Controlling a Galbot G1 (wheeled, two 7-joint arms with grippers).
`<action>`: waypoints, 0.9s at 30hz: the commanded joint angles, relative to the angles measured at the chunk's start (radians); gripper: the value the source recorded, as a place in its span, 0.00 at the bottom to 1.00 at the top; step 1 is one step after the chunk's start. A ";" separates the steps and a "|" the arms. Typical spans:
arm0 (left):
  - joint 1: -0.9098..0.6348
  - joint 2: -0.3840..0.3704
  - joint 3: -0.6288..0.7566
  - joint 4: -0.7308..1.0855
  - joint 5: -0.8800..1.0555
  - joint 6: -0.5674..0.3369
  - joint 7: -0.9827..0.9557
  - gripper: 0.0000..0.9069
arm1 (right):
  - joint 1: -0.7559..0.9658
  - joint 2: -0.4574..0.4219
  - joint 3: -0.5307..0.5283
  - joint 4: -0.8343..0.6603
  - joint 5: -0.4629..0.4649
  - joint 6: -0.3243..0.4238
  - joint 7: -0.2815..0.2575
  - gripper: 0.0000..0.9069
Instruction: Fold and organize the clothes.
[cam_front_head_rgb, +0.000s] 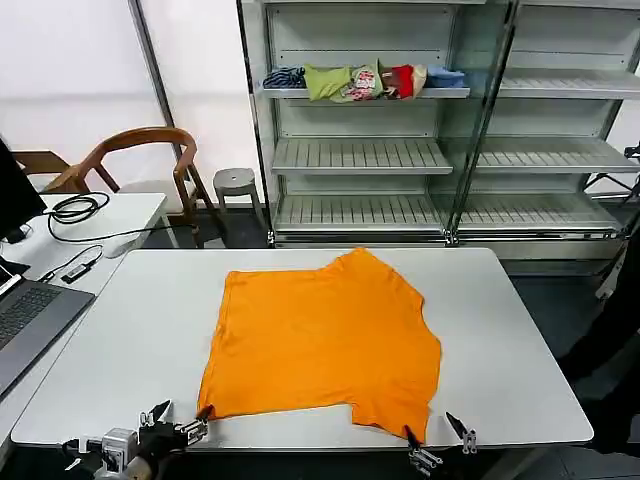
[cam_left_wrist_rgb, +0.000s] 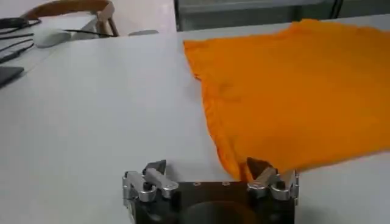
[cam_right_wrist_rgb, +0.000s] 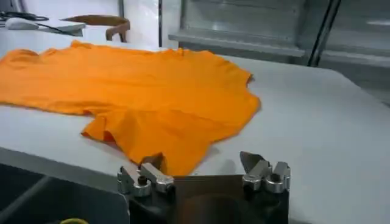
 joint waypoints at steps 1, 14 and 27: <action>0.003 0.000 -0.007 0.009 0.006 0.005 0.003 0.78 | -0.003 0.000 -0.006 -0.008 -0.004 -0.005 0.004 0.00; -0.004 -0.009 -0.001 0.014 -0.007 -0.001 0.042 0.02 | 0.000 -0.002 -0.019 0.001 0.035 -0.005 -0.015 0.00; -0.007 -0.009 0.008 0.013 0.002 -0.031 0.051 0.02 | 0.009 0.000 -0.021 0.001 0.037 0.017 -0.031 0.00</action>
